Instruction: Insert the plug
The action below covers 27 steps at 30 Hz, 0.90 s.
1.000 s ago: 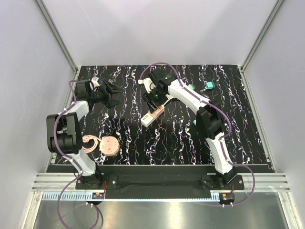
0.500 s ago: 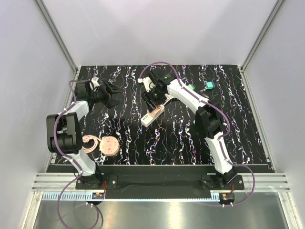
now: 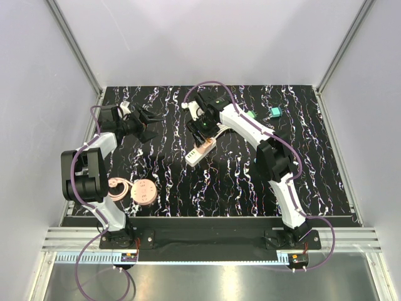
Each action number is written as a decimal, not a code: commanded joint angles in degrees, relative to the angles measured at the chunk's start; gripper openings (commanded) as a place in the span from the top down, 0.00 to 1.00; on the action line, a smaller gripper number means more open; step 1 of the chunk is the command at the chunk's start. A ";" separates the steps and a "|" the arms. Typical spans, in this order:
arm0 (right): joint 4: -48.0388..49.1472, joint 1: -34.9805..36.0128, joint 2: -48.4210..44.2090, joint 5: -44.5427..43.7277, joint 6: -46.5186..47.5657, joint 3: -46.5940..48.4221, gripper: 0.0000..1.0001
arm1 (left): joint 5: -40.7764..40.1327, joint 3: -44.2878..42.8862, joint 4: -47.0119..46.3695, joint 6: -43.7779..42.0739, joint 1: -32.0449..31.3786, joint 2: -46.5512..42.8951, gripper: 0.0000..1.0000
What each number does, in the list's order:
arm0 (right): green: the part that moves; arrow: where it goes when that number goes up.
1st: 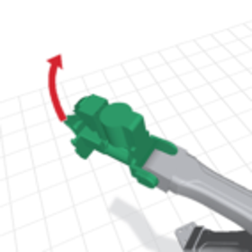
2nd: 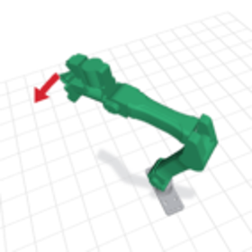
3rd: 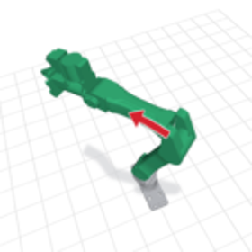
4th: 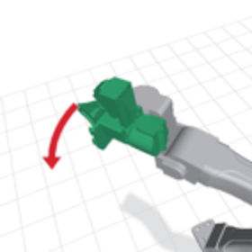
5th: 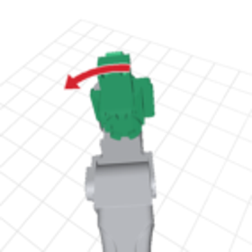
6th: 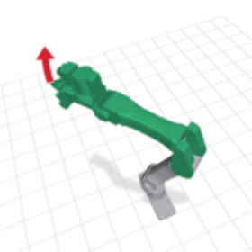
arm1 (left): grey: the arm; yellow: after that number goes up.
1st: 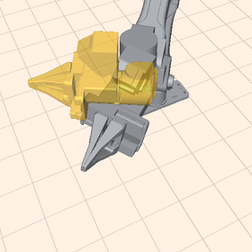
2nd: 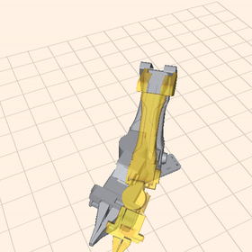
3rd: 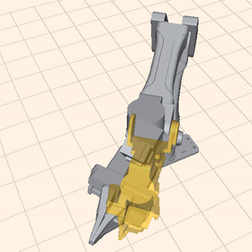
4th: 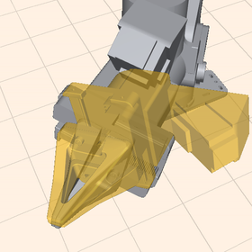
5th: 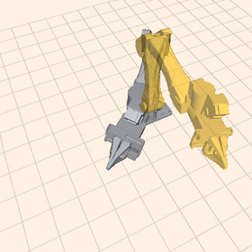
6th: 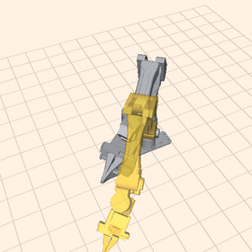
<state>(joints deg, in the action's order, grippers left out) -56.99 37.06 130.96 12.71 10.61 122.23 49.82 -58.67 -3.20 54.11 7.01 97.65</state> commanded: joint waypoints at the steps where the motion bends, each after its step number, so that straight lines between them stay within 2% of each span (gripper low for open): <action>1: -1.81 0.03 0.53 -0.14 -1.03 2.48 1.00 | 2.03 0.32 -2.60 0.65 0.29 -2.37 0.01; 10: -2.16 0.30 1.67 1.97 -2.44 3.71 1.00 | 2.03 0.40 -2.69 0.65 0.38 -2.37 0.01; 15: 0.12 1.35 2.55 -2.24 -3.84 2.57 1.00 | 1.86 0.40 -2.69 0.56 0.29 -2.72 0.01; 22: 6.79 5.12 1.76 -11.29 -4.98 -3.66 1.00 | 2.03 0.40 -2.69 0.74 0.73 -2.46 0.01; 25: 10.82 5.92 0.27 -12.36 -6.30 -8.49 1.00 | 1.86 0.49 -2.69 0.82 0.99 -2.55 0.01; 27: 14.61 6.18 -3.15 -14.73 -7.88 -15.25 1.00 | 1.59 0.67 -2.69 0.74 1.08 -2.64 0.01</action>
<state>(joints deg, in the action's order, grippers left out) -46.19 41.93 129.40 1.26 6.31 114.50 49.91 -58.61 -3.53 54.50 7.53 97.43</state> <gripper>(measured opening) 0.655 0.987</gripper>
